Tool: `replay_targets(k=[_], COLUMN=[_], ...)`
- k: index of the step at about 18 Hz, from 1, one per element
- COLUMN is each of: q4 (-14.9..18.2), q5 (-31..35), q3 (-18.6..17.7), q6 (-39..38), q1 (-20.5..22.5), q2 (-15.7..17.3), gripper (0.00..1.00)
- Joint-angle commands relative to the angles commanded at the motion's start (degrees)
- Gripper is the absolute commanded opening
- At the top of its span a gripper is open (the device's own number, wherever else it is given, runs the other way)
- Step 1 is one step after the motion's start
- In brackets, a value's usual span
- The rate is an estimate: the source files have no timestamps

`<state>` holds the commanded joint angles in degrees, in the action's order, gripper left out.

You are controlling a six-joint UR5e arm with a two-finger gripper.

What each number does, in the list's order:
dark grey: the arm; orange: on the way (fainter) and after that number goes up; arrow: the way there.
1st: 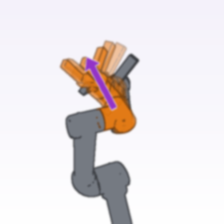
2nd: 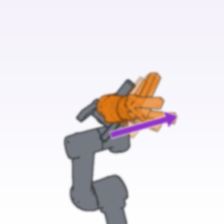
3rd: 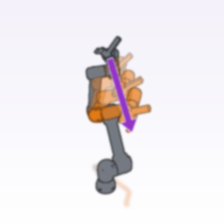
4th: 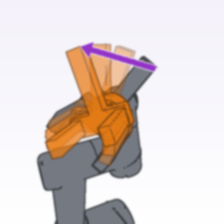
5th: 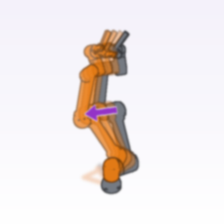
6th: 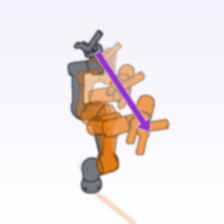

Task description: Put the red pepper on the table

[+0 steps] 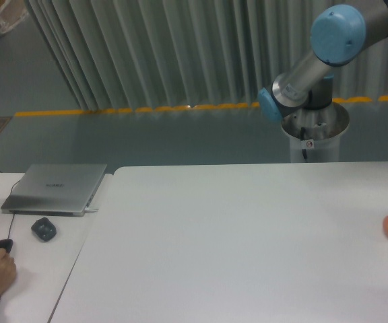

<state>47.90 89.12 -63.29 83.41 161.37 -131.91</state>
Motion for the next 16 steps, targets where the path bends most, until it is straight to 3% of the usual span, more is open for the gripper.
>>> replay_targets(k=[6, 16], q4=[-1.14, -2.72], q5=[-0.09, -0.09], q3=[3.52, 5.28], q6=[-0.17, -0.09], q1=[0.97, 0.97], q2=[-2.73, -5.02], gripper=[1.0, 1.0])
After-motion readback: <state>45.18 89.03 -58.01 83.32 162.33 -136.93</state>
